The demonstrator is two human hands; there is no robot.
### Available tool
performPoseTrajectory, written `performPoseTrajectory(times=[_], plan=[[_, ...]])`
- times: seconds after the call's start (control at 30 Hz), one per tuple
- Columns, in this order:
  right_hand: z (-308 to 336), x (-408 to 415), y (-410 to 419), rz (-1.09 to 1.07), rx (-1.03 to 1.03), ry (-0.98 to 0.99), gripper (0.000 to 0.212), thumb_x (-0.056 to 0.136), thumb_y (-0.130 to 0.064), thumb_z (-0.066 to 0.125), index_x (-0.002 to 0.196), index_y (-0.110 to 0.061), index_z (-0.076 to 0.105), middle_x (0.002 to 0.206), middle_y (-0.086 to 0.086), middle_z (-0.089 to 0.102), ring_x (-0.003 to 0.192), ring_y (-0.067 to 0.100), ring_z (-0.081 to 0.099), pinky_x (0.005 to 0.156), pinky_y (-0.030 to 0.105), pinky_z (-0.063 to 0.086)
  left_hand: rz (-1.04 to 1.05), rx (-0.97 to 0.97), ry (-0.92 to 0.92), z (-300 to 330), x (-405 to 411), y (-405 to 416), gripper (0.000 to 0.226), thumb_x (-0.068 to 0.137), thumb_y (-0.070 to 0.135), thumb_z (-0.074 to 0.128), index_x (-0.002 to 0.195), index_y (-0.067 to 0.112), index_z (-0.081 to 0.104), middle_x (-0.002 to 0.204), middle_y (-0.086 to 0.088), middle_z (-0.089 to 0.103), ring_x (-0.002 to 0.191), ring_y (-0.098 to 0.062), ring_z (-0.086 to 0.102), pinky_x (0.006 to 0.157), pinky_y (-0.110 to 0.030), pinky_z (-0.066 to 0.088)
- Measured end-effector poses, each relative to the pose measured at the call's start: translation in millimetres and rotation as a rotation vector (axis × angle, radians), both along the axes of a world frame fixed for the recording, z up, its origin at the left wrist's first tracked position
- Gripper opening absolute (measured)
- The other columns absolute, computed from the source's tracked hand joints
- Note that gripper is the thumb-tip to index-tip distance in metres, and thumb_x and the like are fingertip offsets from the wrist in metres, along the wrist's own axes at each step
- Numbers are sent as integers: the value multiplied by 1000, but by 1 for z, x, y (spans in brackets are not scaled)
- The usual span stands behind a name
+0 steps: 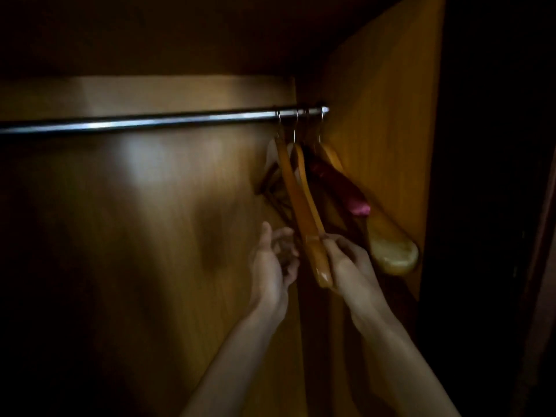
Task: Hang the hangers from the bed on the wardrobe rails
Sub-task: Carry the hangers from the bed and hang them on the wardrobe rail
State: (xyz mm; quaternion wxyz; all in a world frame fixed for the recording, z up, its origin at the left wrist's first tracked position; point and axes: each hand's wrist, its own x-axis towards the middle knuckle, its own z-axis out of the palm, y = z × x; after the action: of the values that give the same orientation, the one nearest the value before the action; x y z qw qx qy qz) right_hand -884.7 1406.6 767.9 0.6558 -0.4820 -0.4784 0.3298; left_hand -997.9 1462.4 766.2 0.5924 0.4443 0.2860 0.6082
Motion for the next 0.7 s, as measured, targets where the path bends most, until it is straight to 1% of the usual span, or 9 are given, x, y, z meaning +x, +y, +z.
performPoseTrajectory(times=[0.07,0.13,0.2,0.27,0.33,0.4,0.5,0.6,0.7], plan=[[-24,-1,-12,10,-11,21,18,98,-44,57,92,-46,74,83,-25,73,75,-10,65,72,22,47,-21,22,-21,-32,-5,-10,43,105,46,41,90,17,70,65,2,57,48,-9,44,44,-21,31],[-49,4,-23,-33,1,3,8,90,-50,66,95,-48,72,91,-21,72,80,-9,64,76,22,48,-92,51,-18,-69,-8,-21,43,106,44,38,88,19,68,65,2,54,48,-9,40,43,-22,28],[-87,10,-30,-103,-67,-54,19,84,-45,75,102,-46,69,98,-13,70,87,-10,62,73,14,46,-150,19,62,-116,-5,-35,45,106,46,38,84,23,70,64,2,54,48,-9,42,44,-23,30],[-136,14,-37,-129,-211,-122,25,83,-40,76,106,-45,67,99,-18,66,89,-20,57,69,10,43,-201,-45,221,-167,-2,-51,44,106,43,40,80,22,68,62,3,54,47,-9,44,44,-22,33],[-193,16,-50,-87,-371,-168,23,86,-31,72,107,-39,68,88,-25,70,80,-23,59,63,6,43,-274,-114,416,-217,0,-66,41,108,30,42,76,16,64,58,3,54,46,-10,45,45,-23,35],[-253,17,-71,-54,-521,-176,19,90,-19,67,106,-28,70,74,-16,73,66,-8,66,57,6,45,-384,-207,594,-270,-1,-81,38,108,21,44,82,0,63,60,-3,54,45,-11,44,46,-26,33],[-340,18,-116,-73,-782,-164,15,92,-17,66,104,-24,71,82,-3,72,61,2,59,56,18,45,-586,-356,882,-341,-8,-106,36,108,15,45,106,-16,64,67,-14,54,40,-7,44,42,-20,33],[-414,9,-173,-90,-1028,-80,18,94,-11,65,110,-11,74,76,0,66,56,7,54,48,17,42,-819,-423,1169,-400,-16,-133,35,107,17,47,112,-12,65,69,-9,58,44,-8,47,41,-16,34],[-470,-11,-238,-159,-1200,4,23,92,-5,61,110,-6,74,87,5,69,56,0,56,49,13,43,-1022,-421,1294,-445,-18,-165,37,109,26,44,105,-4,66,74,-10,66,50,-13,50,46,-22,36]])
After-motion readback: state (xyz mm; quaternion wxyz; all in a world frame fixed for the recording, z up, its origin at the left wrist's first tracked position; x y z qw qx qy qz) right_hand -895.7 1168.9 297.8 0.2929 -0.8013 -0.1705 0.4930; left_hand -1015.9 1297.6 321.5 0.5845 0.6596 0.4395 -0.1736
